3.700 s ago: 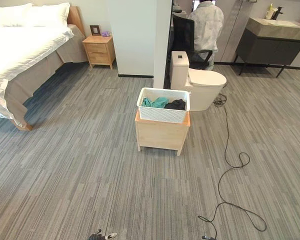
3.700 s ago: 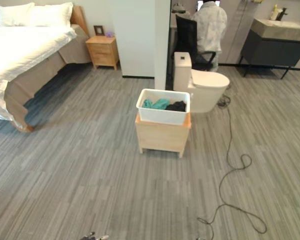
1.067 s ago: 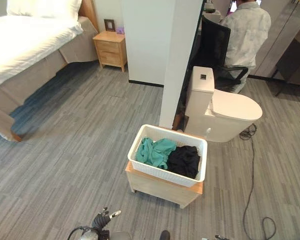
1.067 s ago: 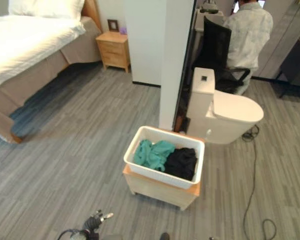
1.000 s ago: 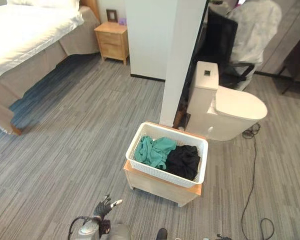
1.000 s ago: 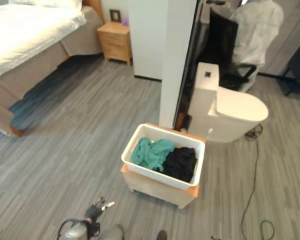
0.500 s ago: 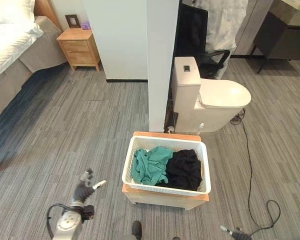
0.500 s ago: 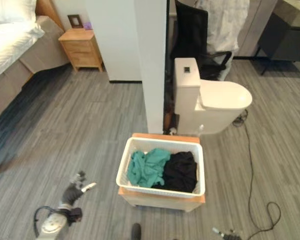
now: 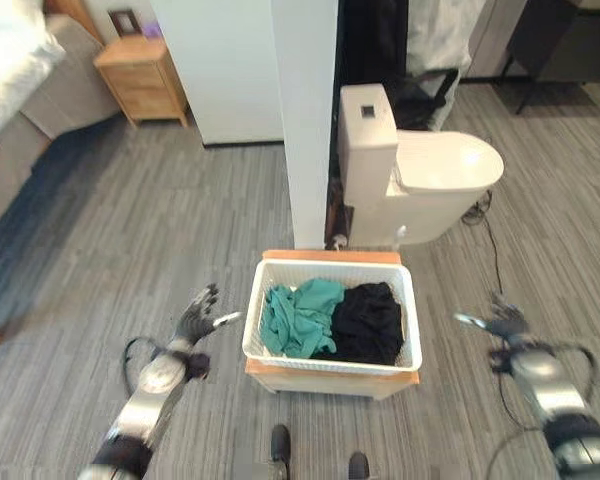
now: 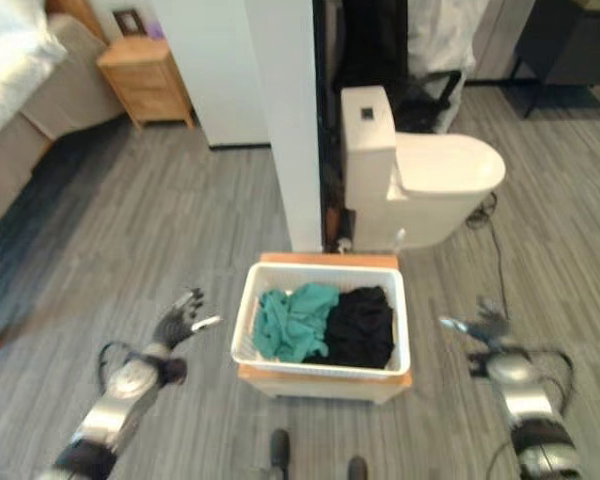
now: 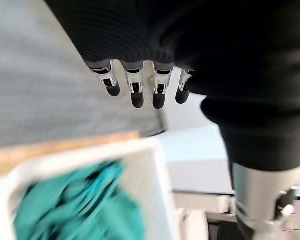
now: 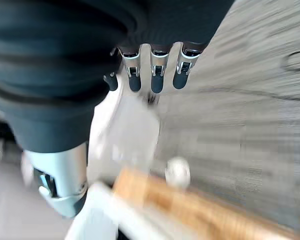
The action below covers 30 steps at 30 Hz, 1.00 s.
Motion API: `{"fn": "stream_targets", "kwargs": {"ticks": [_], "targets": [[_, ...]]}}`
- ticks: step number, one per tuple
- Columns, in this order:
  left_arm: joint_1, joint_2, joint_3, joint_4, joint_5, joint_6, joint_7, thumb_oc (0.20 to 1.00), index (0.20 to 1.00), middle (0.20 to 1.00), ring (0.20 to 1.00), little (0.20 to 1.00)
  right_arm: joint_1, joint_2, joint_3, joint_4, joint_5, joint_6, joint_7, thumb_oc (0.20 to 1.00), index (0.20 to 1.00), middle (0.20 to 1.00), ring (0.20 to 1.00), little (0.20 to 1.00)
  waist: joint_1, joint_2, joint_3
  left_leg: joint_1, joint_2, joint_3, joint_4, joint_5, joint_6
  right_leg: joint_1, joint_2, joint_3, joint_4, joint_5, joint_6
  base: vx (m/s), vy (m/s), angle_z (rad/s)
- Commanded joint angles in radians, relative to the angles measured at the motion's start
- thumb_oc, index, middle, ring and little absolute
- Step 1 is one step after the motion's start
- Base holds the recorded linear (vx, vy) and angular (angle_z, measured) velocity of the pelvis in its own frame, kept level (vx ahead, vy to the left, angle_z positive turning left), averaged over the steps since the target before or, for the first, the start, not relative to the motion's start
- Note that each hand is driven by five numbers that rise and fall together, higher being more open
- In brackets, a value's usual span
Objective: Grab the laundry basket,head to the washer,open it,put in the laundry and shut it.
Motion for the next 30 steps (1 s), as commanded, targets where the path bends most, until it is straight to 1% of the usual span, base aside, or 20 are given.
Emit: {"fn": "stream_targets", "kwargs": {"ticks": [1, 3, 5, 6, 7, 8, 10, 12, 14, 16, 18, 19, 20, 22, 25, 30], "targets": [[-0.100, 0.024, 0.033, 0.102, -0.076, -0.008, 0.070, 1.000, 1.000, 1.000, 1.000, 1.000, -0.161, -0.042, 0.043, 0.041, 0.048, 0.010, 0.025, 1.000, 1.000, 1.000, 1.000, 1.000, 0.022, -0.031, 0.084, -0.011, 0.047, -0.026, 0.007, -0.065, -0.028, -0.162, -0.068, 0.016, 0.045, 0.089, 0.043, -0.17, -0.016, -0.07], [-0.167, 0.042, 0.025, 0.165, -0.080, -0.003, 0.089, 1.000, 1.000, 1.000, 1.000, 1.000, -0.246, -0.040, 0.100, 0.065, 0.040, 0.021, 0.027, 1.000, 1.000, 1.000, 1.000, 1.000, 0.021, -0.044, 0.107, -0.042, 0.050, -0.025, 0.007, -0.049, -0.030, -0.199, -0.065, 0.018, 0.060, 0.094, 0.040, -0.15, -0.017, -0.03], [-0.276, 0.062, 0.014, 0.249, -0.097, 0.010, 0.106, 1.000, 1.000, 1.000, 1.000, 1.000, -0.348, -0.028, 0.155, 0.085, 0.005, 0.035, 0.017, 1.000, 1.000, 1.000, 1.000, 1.000, 0.018, -0.055, 0.146, -0.076, 0.052, -0.025, 0.014, -0.034, -0.032, -0.231, -0.064, 0.018, 0.075, 0.100, 0.039, -0.12, -0.011, 0.00], [-0.278, 0.062, 0.014, 0.252, -0.097, 0.009, 0.106, 1.000, 1.000, 1.000, 1.000, 1.000, -0.351, -0.028, 0.155, 0.087, 0.005, 0.035, 0.017, 1.000, 1.000, 1.000, 1.000, 1.000, 0.017, -0.055, 0.148, -0.077, 0.051, -0.025, 0.014, -0.034, -0.032, -0.231, -0.065, 0.017, 0.075, 0.099, 0.039, -0.06, -0.007, -0.01], [-0.322, 0.064, 0.000, 0.302, -0.098, 0.013, 0.109, 1.000, 1.000, 1.000, 1.000, 1.000, -0.373, -0.022, 0.166, 0.109, 0.000, 0.036, 0.010, 1.000, 1.000, 1.000, 1.000, 1.000, 0.016, -0.057, 0.159, -0.083, 0.052, -0.025, 0.017, -0.030, -0.033, -0.236, -0.064, 0.017, 0.078, 0.100, 0.039, -0.06, -0.007, 0.04], [-0.411, 0.071, -0.035, 0.434, -0.102, 0.003, 0.117, 1.000, 1.000, 1.000, 1.000, 1.000, -0.413, -0.004, 0.180, 0.167, 0.017, 0.030, -0.001, 1.000, 1.000, 1.000, 1.000, 1.000, 0.014, -0.061, 0.184, -0.090, 0.054, -0.026, 0.021, -0.024, -0.035, -0.243, -0.065, 0.014, 0.082, 0.101, 0.040, -0.08, -0.011, 0.04], [-0.472, 0.085, -0.058, 0.483, -0.114, -0.011, 0.130, 1.000, 1.000, 1.000, 1.000, 1.000, -0.425, 0.003, 0.187, 0.196, 0.030, 0.024, -0.009, 1.000, 1.000, 1.000, 1.000, 1.000, 0.012, -0.065, 0.205, -0.090, 0.054, -0.029, 0.022, -0.020, -0.037, -0.244, -0.066, 0.011, 0.083, 0.103, 0.041, -0.05, -0.015, 0.03], [-0.489, 0.089, -0.069, 0.483, -0.121, -0.016, 0.131, 1.000, 1.000, 1.000, 1.000, 1.000, -0.420, 0.006, 0.184, 0.202, 0.042, 0.019, -0.014, 1.000, 1.000, 1.000, 1.000, 1.000, 0.012, -0.067, 0.215, -0.089, 0.055, -0.030, 0.022, -0.018, -0.038, -0.241, -0.066, 0.008, 0.084, 0.104, 0.041, -0.02, -0.012, 0.04], [-0.499, 0.108, -0.091, 0.412, -0.129, -0.027, 0.136, 1.000, 1.000, 1.000, 1.000, 1.000, -0.387, -0.010, 0.173, 0.191, 0.060, 0.009, -0.021, 1.000, 1.000, 1.000, 1.000, 1.000, 0.011, -0.068, 0.235, -0.087, 0.053, -0.031, 0.020, -0.017, -0.039, -0.240, -0.066, 0.006, 0.086, 0.103, 0.040, -0.02, -0.003, 0.02], [-0.496, 0.111, -0.100, 0.388, -0.126, -0.026, 0.133, 1.000, 1.000, 1.000, 1.000, 1.000, -0.371, -0.017, 0.165, 0.180, 0.063, 0.006, -0.020, 1.000, 1.000, 1.000, 1.000, 1.000, 0.011, -0.066, 0.239, -0.085, 0.053, -0.031, 0.020, -0.017, -0.038, -0.240, -0.067, 0.003, 0.087, 0.104, 0.040, -0.01, 0.000, 0.04], [-0.498, 0.127, -0.116, 0.327, -0.089, -0.021, 0.128, 1.000, 1.000, 1.000, 1.000, 1.000, -0.309, -0.036, 0.132, 0.131, 0.072, -0.002, -0.017, 1.000, 1.000, 1.000, 1.000, 1.000, 0.006, -0.062, 0.248, -0.081, 0.052, -0.028, 0.018, -0.019, -0.039, -0.237, -0.069, 0.001, 0.089, 0.103, 0.041, -0.01, 0.004, 0.07], [-0.498, 0.126, -0.116, 0.326, -0.089, -0.020, 0.128, 1.000, 1.000, 1.000, 1.000, 1.000, -0.307, -0.036, 0.130, 0.130, 0.072, -0.001, -0.017, 1.000, 1.000, 1.000, 1.000, 1.000, 0.007, -0.062, 0.248, -0.080, 0.052, -0.028, 0.018, -0.019, -0.039, -0.237, -0.069, 0.001, 0.089, 0.103, 0.041, 0.00, 0.014, 0.04], [-0.498, 0.131, -0.122, 0.291, -0.056, -0.014, 0.121, 1.000, 1.000, 1.000, 1.000, 1.000, -0.264, -0.048, 0.105, 0.077, 0.071, -0.003, -0.015, 1.000, 1.000, 1.000, 1.000, 1.000, 0.004, -0.060, 0.254, -0.074, 0.051, -0.026, 0.017, -0.022, -0.038, -0.236, -0.069, 0.002, 0.093, 0.102, 0.042, 0.01, 0.009, -0.03], [-0.498, 0.133, -0.124, 0.272, -0.046, -0.011, 0.119, 1.000, 1.000, 1.000, 1.000, 1.000, -0.243, -0.054, 0.091, 0.050, 0.072, -0.004, -0.014, 1.000, 1.000, 1.000, 1.000, 1.000, 0.002, -0.059, 0.256, -0.072, 0.050, -0.025, 0.017, -0.024, -0.037, -0.235, -0.069, 0.002, 0.094, 0.102, 0.043, 0.01, 0.007, -0.05], [-0.491, 0.136, -0.136, 0.190, -0.024, -0.004, 0.107, 1.000, 1.000, 1.000, 1.000, 1.000, -0.190, -0.077, 0.062, -0.003, 0.068, 0.000, -0.008, 1.000, 1.000, 1.000, 1.000, 1.000, 0.000, -0.051, 0.267, -0.067, 0.046, -0.022, 0.021, -0.030, -0.034, -0.234, -0.073, 0.004, 0.096, 0.102, 0.044, 0.00, 0.007, -0.04], [-0.495, 0.126, -0.178, 0.184, -0.017, 0.010, 0.083, 1.000, 1.000, 1.000, 1.000, 1.000, -0.190, -0.087, 0.067, 0.001, 0.073, 0.010, -0.001, 1.000, 1.000, 1.000, 1.000, 1.000, 0.000, -0.045, 0.274, -0.073, 0.044, -0.022, 0.031, -0.033, -0.032, -0.237, -0.076, 0.003, 0.095, 0.104, 0.044, 0.00, 0.008, -0.03]]}}
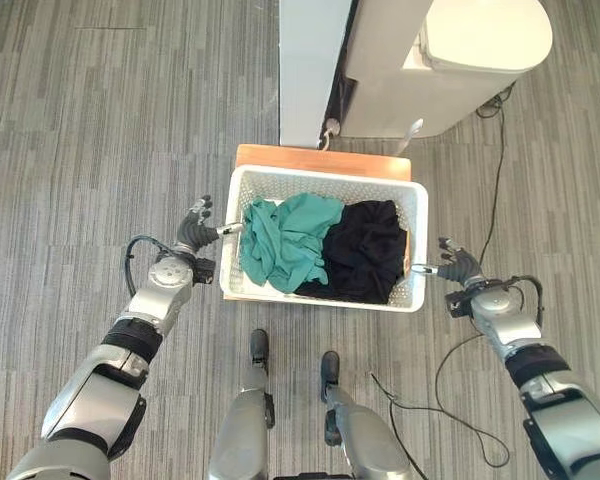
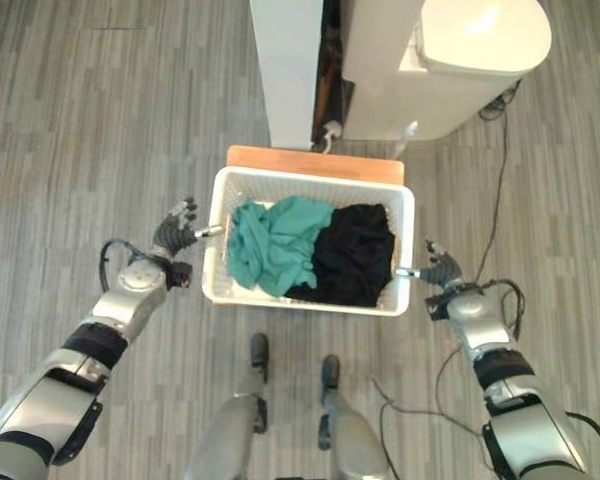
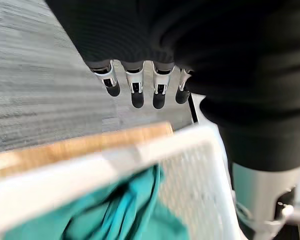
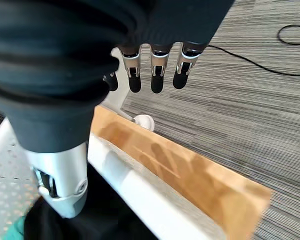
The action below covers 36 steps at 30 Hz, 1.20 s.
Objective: Grab the laundry basket,head to the washer,open it,put in the laundry and shut it.
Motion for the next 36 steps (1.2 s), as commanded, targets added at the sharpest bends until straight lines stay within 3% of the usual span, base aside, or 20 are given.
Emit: {"fn": "stream_targets", "kwargs": {"ticks": [1, 6, 8, 12, 19, 27, 30, 31, 32, 33, 34, 35, 36], "targets": [[-0.092, -0.037, -0.046, 0.125, 0.015, -0.005, -0.039, 1.000, 1.000, 1.000, 1.000, 1.000, -0.063, -0.096, 0.013, 0.004, 0.035, -0.007, -0.003, 1.000, 1.000, 1.000, 1.000, 1.000, 0.006, 0.006, -0.021, 0.010, 0.033, -0.010, 0.030, -0.065, -0.025, -0.154, -0.085, 0.008, 0.079, 0.078, 0.044, 0.01, 0.020, -0.04], [-0.195, -0.095, -0.171, 0.376, -0.015, 0.018, -0.088, 1.000, 1.000, 1.000, 1.000, 1.000, -0.183, -0.076, 0.102, 0.136, 0.053, 0.006, 0.016, 1.000, 1.000, 1.000, 1.000, 1.000, -0.002, 0.011, -0.018, 0.005, 0.032, -0.007, 0.018, -0.054, -0.027, -0.159, -0.083, 0.009, 0.069, 0.084, 0.046, 0.00, 0.001, 0.01], [-0.309, -0.134, -0.232, 0.572, 0.019, 0.027, -0.098, 1.000, 1.000, 1.000, 1.000, 1.000, -0.276, -0.041, 0.164, 0.251, 0.067, 0.003, 0.015, 1.000, 1.000, 1.000, 1.000, 1.000, -0.010, 0.011, -0.015, -0.002, 0.035, -0.007, 0.011, -0.046, -0.030, -0.168, -0.081, 0.011, 0.066, 0.087, 0.047, 0.01, 0.004, 0.04], [-0.409, -0.154, -0.259, 0.693, 0.031, 0.032, -0.103, 1.000, 1.000, 1.000, 1.000, 1.000, -0.349, 0.003, 0.220, 0.344, 0.084, -0.004, 0.016, 1.000, 1.000, 1.000, 1.000, 1.000, -0.018, 0.009, -0.005, -0.010, 0.037, -0.009, 0.007, -0.041, -0.034, -0.177, -0.077, 0.014, 0.066, 0.089, 0.047, 0.00, 0.000, 0.00], [-0.528, -0.128, -0.309, 0.755, 0.088, 0.025, -0.113, 1.000, 1.000, 1.000, 1.000, 1.000, -0.411, 0.038, 0.277, 0.454, 0.092, -0.018, 0.032, 1.000, 1.000, 1.000, 1.000, 1.000, -0.019, 0.006, 0.002, -0.020, 0.039, -0.011, 0.007, -0.039, -0.035, -0.185, -0.074, 0.015, 0.062, 0.091, 0.050, 0.00, 0.000, 0.00], [-0.604, -0.097, -0.418, 0.824, 0.317, 0.039, -0.135, 1.000, 1.000, 1.000, 1.000, 1.000, -0.440, 0.092, 0.349, 0.515, 0.081, -0.022, 0.087, 1.000, 1.000, 1.000, 1.000, 1.000, -0.022, -0.001, -0.001, -0.020, 0.040, -0.005, 0.010, -0.047, -0.034, -0.195, -0.071, 0.027, 0.070, 0.084, 0.050, 0.02, 0.006, -0.01], [-0.614, -0.100, -0.422, 0.837, 0.343, 0.043, -0.128, 1.000, 1.000, 1.000, 1.000, 1.000, -0.447, 0.105, 0.360, 0.525, 0.077, -0.026, 0.090, 1.000, 1.000, 1.000, 1.000, 1.000, -0.024, -0.005, 0.000, -0.021, 0.040, -0.005, 0.017, -0.052, -0.032, -0.197, -0.071, 0.032, 0.075, 0.081, 0.049, 0.03, 0.006, -0.01], [-0.613, -0.103, -0.408, 0.849, 0.334, 0.049, -0.122, 0.595, 0.595, 0.595, 0.595, 0.595, -0.455, 0.119, 0.367, 0.537, 0.074, -0.024, 0.090, 1.000, 1.000, 1.000, 1.000, 1.000, -0.026, -0.008, -0.001, -0.024, 0.040, -0.005, 0.024, -0.056, -0.031, -0.201, -0.071, 0.036, 0.078, 0.081, 0.048, 0.03, 0.004, -0.02], [-0.613, -0.103, -0.408, 0.849, 0.334, 0.049, -0.122, 0.536, 0.536, 0.536, 0.536, 0.536, -0.455, 0.119, 0.368, 0.538, 0.074, -0.024, 0.090, 1.000, 1.000, 1.000, 1.000, 1.000, -0.026, -0.008, -0.002, -0.024, 0.040, -0.005, 0.024, -0.056, -0.031, -0.201, -0.071, 0.036, 0.078, 0.080, 0.048, 0.03, 0.010, -0.03], [-0.611, -0.102, -0.394, 0.855, 0.326, 0.052, -0.115, 0.200, 0.200, 0.200, 0.200, 0.200, -0.462, 0.127, 0.368, 0.542, 0.075, -0.023, 0.088, 1.000, 1.000, 1.000, 1.000, 1.000, -0.027, -0.010, -0.003, -0.026, 0.040, -0.003, 0.027, -0.058, -0.030, -0.204, -0.070, 0.038, 0.078, 0.081, 0.048, 0.03, 0.022, -0.05], [-0.608, -0.104, -0.378, 0.865, 0.314, 0.055, -0.108, 0.200, 0.200, 0.200, 0.200, 0.200, -0.464, 0.140, 0.374, 0.548, 0.078, -0.018, 0.089, 0.583, 0.583, 0.583, 0.583, 0.583, -0.028, -0.013, -0.003, -0.029, 0.039, -0.002, 0.027, -0.059, -0.029, -0.208, -0.069, 0.044, 0.076, 0.082, 0.048, 0.03, 0.022, -0.07], [-0.608, -0.104, -0.378, 0.865, 0.314, 0.055, -0.108, 0.200, 0.200, 0.200, 0.200, 0.200, -0.464, 0.140, 0.374, 0.548, 0.078, -0.018, 0.089, 0.316, 0.316, 0.316, 0.316, 0.316, -0.028, -0.013, -0.004, -0.029, 0.039, -0.002, 0.027, -0.060, -0.029, -0.208, -0.069, 0.044, 0.076, 0.082, 0.048, 0.03, 0.015, -0.14], [-0.607, -0.108, -0.375, 0.871, 0.312, 0.055, -0.105, 0.200, 0.200, 0.200, 0.200, 0.200, -0.466, 0.145, 0.376, 0.555, 0.081, -0.014, 0.092, 0.200, 0.200, 0.200, 0.200, 0.200, -0.030, -0.016, -0.005, -0.029, 0.039, -0.001, 0.025, -0.059, -0.028, -0.210, -0.069, 0.047, 0.075, 0.083, 0.048, 0.02, 0.010, -0.18]]}}
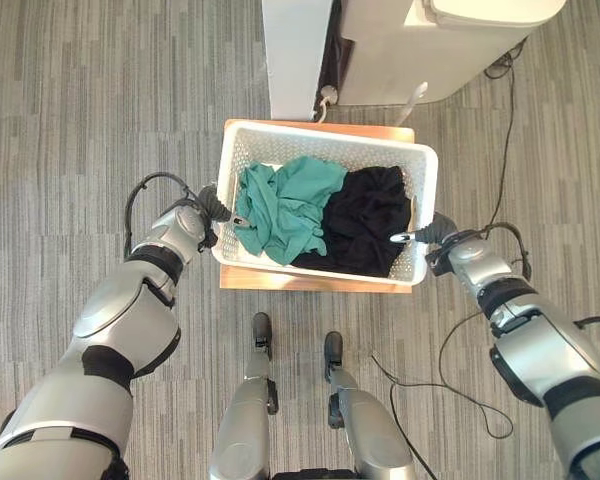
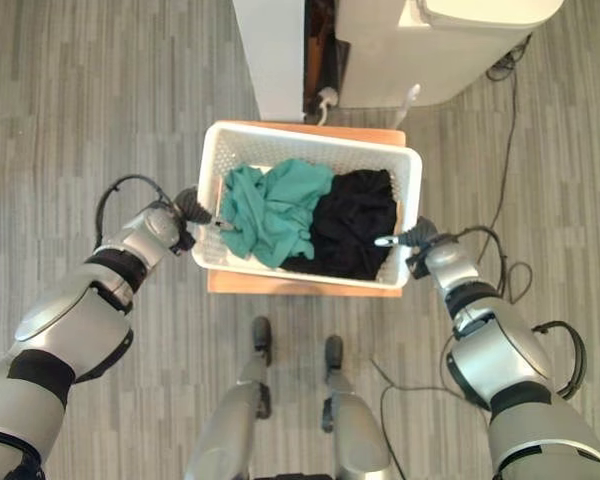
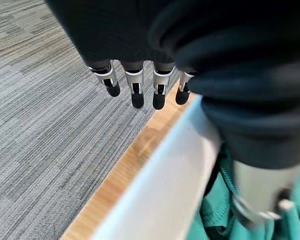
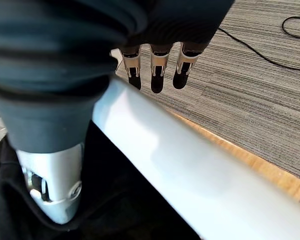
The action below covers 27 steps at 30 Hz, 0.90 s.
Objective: Grab the laundry basket,head to the washer,open it,put in the laundry and shut it.
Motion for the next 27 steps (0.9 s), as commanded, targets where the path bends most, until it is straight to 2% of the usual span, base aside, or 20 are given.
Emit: {"fn": "stream_targets", "kwargs": {"ticks": [1, 14, 19, 20, 21, 22, 23, 24, 27], "targets": [[-0.074, -0.005, 0.042, 0.170, 0.001, 0.015, 0.045, 0.200, 0.200, 0.200, 0.200, 0.200, 0.006, 0.033, 0.042, 0.057, 0.004, 0.014, 0.002, 0.200, 0.200, 0.200, 0.200, 0.200, -0.005, -0.024, -0.017, 0.027, 0.034, -0.017, 0.021, -0.072, -0.029, -0.141, -0.071, 0.026, 0.063, 0.067, 0.052, 0.02, 0.012, -0.18], [0.016, -0.053, 0.113, 0.144, -0.105, 0.007, 0.078, 0.200, 0.200, 0.200, 0.200, 0.200, -0.003, 0.071, 0.036, 0.067, -0.013, 0.019, -0.047, 0.200, 0.200, 0.200, 0.200, 0.200, -0.009, -0.018, -0.022, 0.022, 0.028, -0.013, 0.007, -0.076, -0.026, -0.147, -0.069, 0.035, 0.052, 0.063, 0.051, 0.00, 0.002, -0.01], [0.084, -0.052, 0.107, 0.009, -0.130, -0.021, 0.092, 0.200, 0.200, 0.200, 0.200, 0.200, 0.071, 0.026, -0.020, -0.056, 0.020, 0.013, -0.074, 0.200, 0.200, 0.200, 0.200, 0.200, -0.006, -0.007, -0.050, 0.053, 0.022, -0.012, 0.007, -0.094, -0.023, -0.125, -0.072, 0.037, 0.066, 0.048, 0.055, 0.02, 0.021, 0.00], [0.138, -0.021, 0.109, -0.118, -0.164, -0.036, 0.093, 0.200, 0.200, 0.200, 0.200, 0.200, 0.149, -0.018, -0.065, -0.187, 0.036, 0.012, -0.071, 0.200, 0.200, 0.200, 0.200, 0.200, -0.003, 0.000, -0.071, 0.077, 0.021, -0.010, 0.010, -0.109, -0.021, -0.108, -0.075, 0.036, 0.077, 0.038, 0.056, 0.05, 0.020, 0.00], [0.140, -0.021, 0.108, -0.120, -0.164, -0.034, 0.093, 0.200, 0.200, 0.200, 0.200, 0.200, 0.152, -0.018, -0.067, -0.190, 0.036, 0.014, -0.072, 0.200, 0.200, 0.200, 0.200, 0.200, -0.002, 0.000, -0.071, 0.079, 0.021, -0.010, 0.009, -0.110, -0.021, -0.106, -0.075, 0.037, 0.077, 0.037, 0.056, 0.14, 0.065, 0.03], [0.225, 0.056, 0.114, -0.359, -0.181, -0.042, 0.079, 0.200, 0.200, 0.200, 0.200, 0.200, 0.281, -0.101, -0.145, -0.412, 0.049, 0.020, -0.061, 0.200, 0.200, 0.200, 0.200, 0.200, 0.001, 0.011, -0.097, 0.122, 0.019, -0.008, 0.014, -0.133, -0.018, -0.070, -0.080, 0.037, 0.091, 0.021, 0.059, 0.16, 0.066, 0.02], [0.272, 0.100, 0.124, -0.483, -0.181, -0.043, 0.066, 0.200, 0.200, 0.200, 0.200, 0.200, 0.364, -0.139, -0.195, -0.537, 0.054, 0.020, -0.053, 0.200, 0.200, 0.200, 0.200, 0.200, 0.001, 0.016, -0.113, 0.144, 0.019, -0.007, 0.015, -0.142, -0.016, -0.052, -0.084, 0.035, 0.095, 0.015, 0.060, 0.15, 0.066, 0.03], [0.273, 0.100, 0.123, -0.485, -0.181, -0.042, 0.066, 0.200, 0.200, 0.200, 0.200, 0.200, 0.367, -0.139, -0.197, -0.540, 0.054, 0.022, -0.054, 0.200, 0.200, 0.200, 0.200, 0.200, 0.002, 0.016, -0.116, 0.141, 0.019, -0.006, 0.014, -0.140, -0.016, -0.055, -0.085, 0.035, 0.094, 0.017, 0.060, 0.12, 0.039, -0.01], [0.421, 0.223, 0.164, -0.790, -0.200, -0.033, 0.008, 0.200, 0.200, 0.200, 0.200, 0.200, 0.627, -0.299, -0.367, -0.851, 0.101, 0.022, -0.003, 0.200, 0.200, 0.200, 0.200, 0.200, 0.002, 0.024, -0.166, 0.220, 0.010, -0.008, 0.017, -0.172, -0.009, 0.015, -0.100, 0.027, 0.105, -0.003, 0.066, 0.14, 0.063, -0.05]]}}
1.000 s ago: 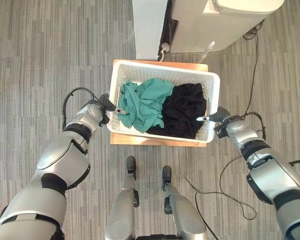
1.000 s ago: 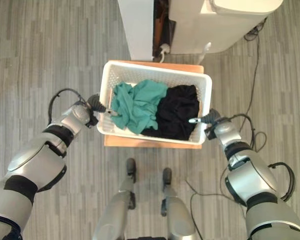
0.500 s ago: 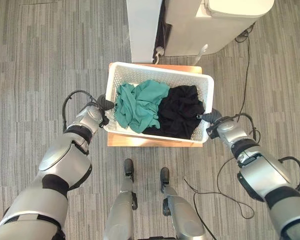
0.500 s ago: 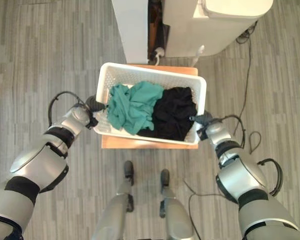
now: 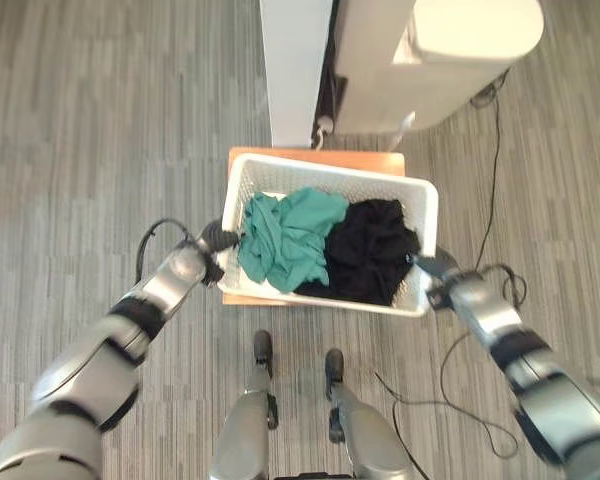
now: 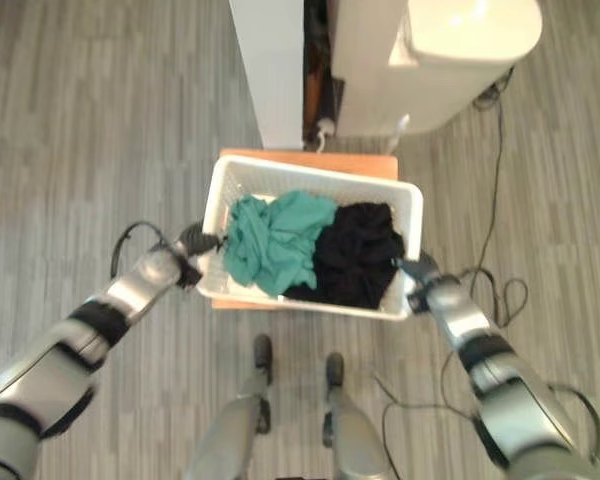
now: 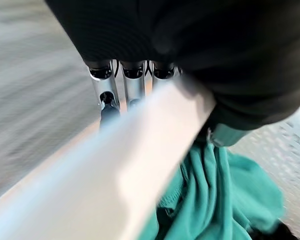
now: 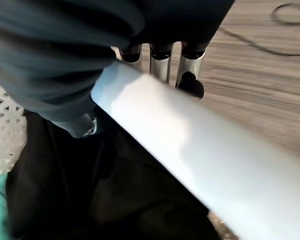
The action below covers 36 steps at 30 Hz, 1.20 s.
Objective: Grab the laundry basket,head to the washer,open it,put in the laundry and shut it.
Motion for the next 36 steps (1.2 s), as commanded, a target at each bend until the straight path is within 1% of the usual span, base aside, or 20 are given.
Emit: {"fn": "stream_targets", "kwargs": {"ticks": [1, 3, 4, 5, 9, 11, 13, 15, 16, 17, 19, 20, 21, 22, 26, 29, 32, 34, 35, 36], "targets": [[-0.005, 0.021, 0.076, -0.064, -0.034, -0.066, -0.081, 0.200, 0.200, 0.200, 0.200, 0.200, 0.117, -0.191, -0.165, -0.216, 0.130, -0.101, 0.097, 0.200, 0.200, 0.200, 0.200, 0.200, -0.021, 0.027, -0.125, 0.105, 0.029, -0.010, 0.023, -0.168, -0.021, -0.092, -0.076, 0.015, 0.108, 0.001, 0.056, 0.14, 0.085, 0.01], [0.065, 0.087, 0.083, -0.191, -0.049, -0.045, -0.141, 0.200, 0.200, 0.200, 0.200, 0.200, 0.281, -0.302, -0.264, -0.306, 0.188, -0.093, 0.173, 0.200, 0.200, 0.200, 0.200, 0.200, -0.013, 0.033, -0.176, 0.151, 0.013, -0.032, 0.037, -0.191, -0.008, -0.042, -0.091, 0.001, 0.117, -0.007, 0.062, 0.14, 0.093, 0.05], [0.066, 0.086, 0.081, -0.193, -0.049, -0.044, -0.142, 0.200, 0.200, 0.200, 0.200, 0.200, 0.289, -0.303, -0.270, -0.310, 0.189, -0.091, 0.173, 0.200, 0.200, 0.200, 0.200, 0.200, -0.011, 0.034, -0.174, 0.154, 0.013, -0.033, 0.037, -0.191, -0.008, -0.039, -0.091, 0.000, 0.116, -0.008, 0.062, 0.11, 0.140, 0.11], [0.071, 0.125, 0.071, -0.236, -0.064, -0.036, -0.164, 0.200, 0.200, 0.200, 0.200, 0.200, 0.365, -0.372, -0.328, -0.336, 0.231, -0.075, 0.208, 0.200, 0.200, 0.200, 0.200, 0.200, -0.013, 0.037, -0.204, 0.176, 0.000, -0.043, 0.042, -0.200, -0.001, -0.013, -0.104, -0.009, 0.122, -0.008, 0.073, 0.05, 0.135, 0.16], [0.076, 0.158, 0.052, -0.278, -0.072, -0.021, -0.192, 0.200, 0.200, 0.200, 0.200, 0.200, 0.442, -0.433, -0.408, -0.313, 0.257, -0.056, 0.223, 0.200, 0.200, 0.200, 0.200, 0.200, -0.017, 0.044, -0.237, 0.208, -0.025, -0.052, 0.034, -0.214, 0.014, 0.004, -0.125, -0.005, 0.128, 0.000, 0.089, 0.01, 0.163, 0.07], [0.077, 0.160, 0.050, -0.285, -0.061, -0.018, -0.202, 0.200, 0.200, 0.200, 0.200, 0.200, 0.454, -0.442, -0.429, -0.307, 0.265, -0.050, 0.230, 0.200, 0.200, 0.200, 0.200, 0.200, -0.019, 0.047, -0.247, 0.219, -0.046, -0.044, 0.031, -0.224, 0.027, -0.006, -0.142, 0.013, 0.123, 0.035, 0.109, -0.07, 0.148, -0.08], [0.067, 0.135, 0.070, -0.243, -0.051, -0.021, -0.199, 0.200, 0.200, 0.200, 0.200, 0.200, 0.394, -0.451, -0.401, -0.294, 0.253, -0.041, 0.235, 0.200, 0.200, 0.200, 0.200, 0.200, -0.019, 0.045, -0.233, 0.194, -0.074, 0.007, 0.052, -0.231, 0.040, -0.066, -0.178, 0.033, 0.113, 0.155, 0.143, -0.28, 0.123, -0.20], [0.065, 0.132, 0.078, -0.238, -0.045, -0.022, -0.198, 0.200, 0.200, 0.200, 0.200, 0.200, 0.389, -0.443, -0.402, -0.305, 0.256, -0.037, 0.234, 0.200, 0.200, 0.200, 0.200, 0.200, -0.016, 0.047, -0.223, 0.179, -0.069, 0.026, 0.070, -0.233, 0.045, -0.089, -0.176, 0.028, 0.127, 0.144, 0.143, -0.28, 0.060, -0.84], [0.058, 0.134, 0.097, -0.223, -0.033, -0.019, -0.190, 0.200, 0.200, 0.200, 0.200, 0.200, 0.368, -0.434, -0.388, -0.326, 0.266, -0.046, 0.233, 0.200, 0.200, 0.200, 0.200, 0.200, -0.002, 0.059, -0.200, 0.147, -0.047, 0.070, 0.105, -0.235, 0.052, -0.091, -0.178, -0.047, 0.211, 0.068, 0.125, -0.22, 0.029, -0.85], [0.059, 0.134, 0.097, -0.223, -0.033, -0.019, -0.190, 0.200, 0.200, 0.200, 0.200, 0.200, 0.367, -0.434, -0.388, -0.326, 0.266, -0.046, 0.233, 0.200, 0.200, 0.200, 0.200, 0.200, -0.002, 0.059, -0.201, 0.146, -0.047, 0.070, 0.105, -0.235, 0.052, -0.092, -0.178, -0.047, 0.211, 0.068, 0.125, -0.31, 0.035, -0.78], [0.062, 0.148, 0.116, -0.226, -0.027, -0.009, -0.194, 0.200, 0.200, 0.200, 0.200, 0.200, 0.373, -0.411, -0.377, -0.348, 0.254, -0.043, 0.243, 0.200, 0.200, 0.200, 0.200, 0.200, 0.015, 0.060, -0.203, 0.126, -0.027, 0.125, 0.124, -0.233, 0.062, -0.041, -0.192, -0.129, 0.331, -0.022, 0.096, -0.24, 0.000, -0.62], [0.067, 0.153, 0.120, -0.228, -0.026, -0.010, -0.197, 0.200, 0.200, 0.200, 0.200, 0.200, 0.368, -0.403, -0.366, -0.346, 0.250, -0.044, 0.246, 0.200, 0.200, 0.200, 0.200, 0.200, 0.026, 0.057, -0.214, 0.119, -0.023, 0.147, 0.123, -0.232, 0.062, -0.016, -0.198, -0.156, 0.343, -0.040, 0.093, -0.19, -0.012, -0.54], [0.068, 0.154, 0.121, -0.229, -0.026, -0.009, -0.197, 0.200, 0.200, 0.200, 0.200, 0.200, 0.367, -0.403, -0.364, -0.345, 0.250, -0.044, 0.246, 0.200, 0.200, 0.200, 0.200, 0.200, 0.026, 0.056, -0.213, 0.119, -0.023, 0.147, 0.123, -0.232, 0.062, -0.016, -0.198, -0.155, 0.344, -0.041, 0.093, -0.13, -0.062, -0.70], [0.078, 0.173, 0.130, -0.240, -0.026, -0.016, -0.197, 0.200, 0.200, 0.200, 0.200, 0.200, 0.349, -0.397, -0.342, -0.333, 0.247, -0.045, 0.251, 0.200, 0.200, 0.200, 0.200, 0.200, 0.052, 0.039, -0.242, 0.111, -0.022, 0.180, 0.126, -0.248, 0.052, 0.051, -0.218, -0.199, 0.326, -0.058, 0.105, -0.13, -0.098, -0.79], [0.107, 0.198, 0.156, -0.239, -0.039, -0.024, -0.196, 0.200, 0.200, 0.200, 0.200, 0.200, 0.263, -0.387, -0.267, -0.269, 0.217, -0.041, 0.246, 0.200, 0.200, 0.200, 0.200, 0.200, 0.111, -0.002, -0.288, 0.067, 0.004, 0.290, 0.152, -0.242, 0.036, 0.151, -0.259, -0.278, 0.218, -0.008, 0.127, -0.21, -0.171, -0.93], [0.116, 0.195, 0.165, -0.226, -0.050, -0.032, -0.190, 0.200, 0.200, 0.200, 0.200, 0.200, 0.225, -0.382, -0.231, -0.247, 0.204, -0.040, 0.246, 0.200, 0.200, 0.200, 0.200, 0.200, 0.118, -0.013, -0.294, 0.038, 0.027, 0.320, 0.167, -0.225, 0.023, 0.158, -0.248, -0.262, 0.168, -0.010, 0.129, -0.22, -0.196, -0.95], [0.126, 0.165, 0.187, -0.189, -0.069, -0.038, -0.176, 0.200, 0.200, 0.200, 0.200, 0.200, 0.213, -0.401, -0.217, -0.247, 0.208, -0.041, 0.240, 0.200, 0.200, 0.200, 0.200, 0.200, 0.102, -0.019, -0.282, 0.018, 0.109, 0.338, 0.178, -0.163, -0.025, 0.157, -0.174, -0.201, 0.080, -0.095, 0.100, -0.21, -0.388, -0.80], [0.122, 0.138, 0.194, -0.176, -0.075, -0.044, -0.165, 0.200, 0.200, 0.200, 0.200, 0.200, 0.258, -0.415, -0.247, -0.272, 0.224, -0.048, 0.236, 0.200, 0.200, 0.200, 0.200, 0.200, 0.084, -0.015, -0.272, 0.016, 0.158, 0.329, 0.162, -0.103, -0.063, 0.166, -0.121, -0.188, 0.044, -0.121, 0.075, -0.18, -0.372, -0.87], [0.122, 0.136, 0.193, -0.176, -0.075, -0.044, -0.165, 0.200, 0.200, 0.200, 0.200, 0.200, 0.261, -0.416, -0.249, -0.273, 0.225, -0.048, 0.235, 0.200, 0.200, 0.200, 0.200, 0.200, 0.085, -0.014, -0.271, 0.017, 0.160, 0.328, 0.160, -0.099, -0.066, 0.167, -0.119, -0.188, 0.043, -0.120, 0.073, -0.20, -0.329, -0.36], [0.122, 0.119, 0.192, -0.167, -0.079, -0.047, -0.165, 0.200, 0.200, 0.200, 0.200, 0.200, 0.278, -0.425, -0.252, -0.286, 0.232, -0.051, 0.246, 0.200, 0.200, 0.200, 0.200, 0.200, 0.072, -0.010, -0.263, 0.024, 0.180, 0.314, 0.140, -0.072, -0.082, 0.164, -0.087, -0.177, 0.026, -0.125, 0.062, -0.16, -0.264, -0.29]]}}
